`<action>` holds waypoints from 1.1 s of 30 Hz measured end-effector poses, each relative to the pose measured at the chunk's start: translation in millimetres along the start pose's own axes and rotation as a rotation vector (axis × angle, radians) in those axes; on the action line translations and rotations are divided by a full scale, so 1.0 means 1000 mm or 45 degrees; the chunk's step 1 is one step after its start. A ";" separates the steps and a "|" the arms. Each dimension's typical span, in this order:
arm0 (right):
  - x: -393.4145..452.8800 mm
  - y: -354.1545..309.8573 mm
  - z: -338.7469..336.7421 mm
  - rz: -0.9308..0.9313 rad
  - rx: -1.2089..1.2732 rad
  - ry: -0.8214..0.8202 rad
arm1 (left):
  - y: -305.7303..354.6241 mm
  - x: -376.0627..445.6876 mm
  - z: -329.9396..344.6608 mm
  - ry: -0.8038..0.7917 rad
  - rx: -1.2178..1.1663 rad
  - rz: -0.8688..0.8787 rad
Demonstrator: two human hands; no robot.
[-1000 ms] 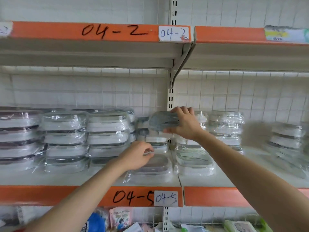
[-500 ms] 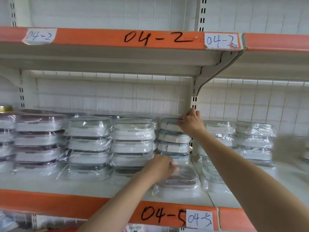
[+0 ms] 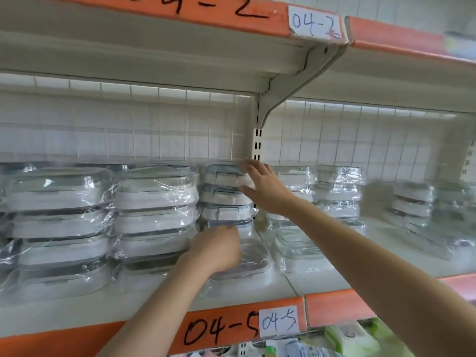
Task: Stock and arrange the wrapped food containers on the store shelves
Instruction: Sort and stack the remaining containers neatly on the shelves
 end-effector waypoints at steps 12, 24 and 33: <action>-0.101 0.090 -0.018 0.027 -0.024 -0.010 | 0.021 0.012 0.000 -0.072 0.261 0.031; -0.170 0.259 -0.089 0.060 -0.279 0.008 | 0.254 0.094 0.039 0.363 -0.292 0.220; -0.223 0.391 -0.099 0.419 -0.159 -0.006 | 0.391 0.179 0.080 0.318 -0.596 0.155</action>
Point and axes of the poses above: each hand's wrist, its own x-axis towards the middle knuckle, its own z-axis out of the palm, y = z × x, the point moved 7 cm from there along x, towards the middle knuckle, and after that the axes turned 8 degrees about y, right-handed, at the moved point
